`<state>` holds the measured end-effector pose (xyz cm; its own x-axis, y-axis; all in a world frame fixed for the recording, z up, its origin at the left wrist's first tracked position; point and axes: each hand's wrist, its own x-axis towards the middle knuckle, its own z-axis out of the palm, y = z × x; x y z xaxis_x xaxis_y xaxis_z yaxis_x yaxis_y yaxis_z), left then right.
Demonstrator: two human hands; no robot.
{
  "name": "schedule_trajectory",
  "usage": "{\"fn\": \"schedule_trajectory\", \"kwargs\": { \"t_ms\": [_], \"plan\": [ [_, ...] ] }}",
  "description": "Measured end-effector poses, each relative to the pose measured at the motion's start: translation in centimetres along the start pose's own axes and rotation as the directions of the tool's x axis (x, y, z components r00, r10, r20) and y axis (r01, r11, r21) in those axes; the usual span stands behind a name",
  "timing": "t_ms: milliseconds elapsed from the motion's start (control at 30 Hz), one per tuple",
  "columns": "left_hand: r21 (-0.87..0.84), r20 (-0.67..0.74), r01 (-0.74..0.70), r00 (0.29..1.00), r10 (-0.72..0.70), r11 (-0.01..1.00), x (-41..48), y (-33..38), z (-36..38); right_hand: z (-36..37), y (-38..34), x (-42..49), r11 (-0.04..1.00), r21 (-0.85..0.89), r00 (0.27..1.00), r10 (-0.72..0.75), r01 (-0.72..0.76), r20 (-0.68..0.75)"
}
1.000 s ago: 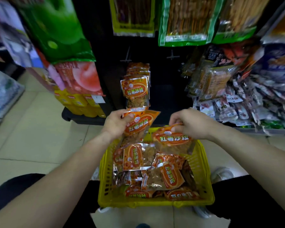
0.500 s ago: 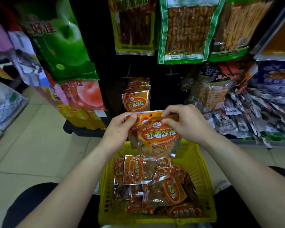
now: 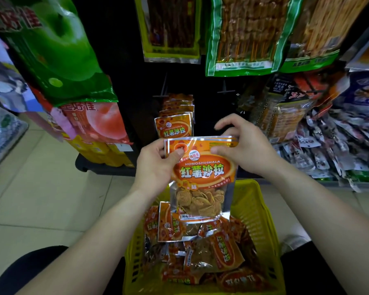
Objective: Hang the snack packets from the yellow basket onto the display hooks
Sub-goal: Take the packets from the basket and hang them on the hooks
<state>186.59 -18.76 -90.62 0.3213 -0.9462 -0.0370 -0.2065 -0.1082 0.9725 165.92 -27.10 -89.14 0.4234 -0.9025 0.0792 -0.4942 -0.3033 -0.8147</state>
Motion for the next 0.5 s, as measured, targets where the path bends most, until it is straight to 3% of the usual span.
{"fn": "schedule_trajectory", "kwargs": {
  "t_ms": [300, 500],
  "plan": [
    [0.017, 0.028, 0.028, 0.999, -0.029, 0.999, 0.2, 0.0, 0.2, -0.4, 1.1, 0.5, 0.999, 0.053, 1.000, -0.004, 0.003, 0.011],
    [0.010, 0.043, 0.022, 0.999, -0.022, 1.000, 0.0, -0.2, 0.2, -0.5, 1.2, 0.2, 1.000, -0.012, 0.999, -0.028, 0.029, 0.041]
  ]
}}
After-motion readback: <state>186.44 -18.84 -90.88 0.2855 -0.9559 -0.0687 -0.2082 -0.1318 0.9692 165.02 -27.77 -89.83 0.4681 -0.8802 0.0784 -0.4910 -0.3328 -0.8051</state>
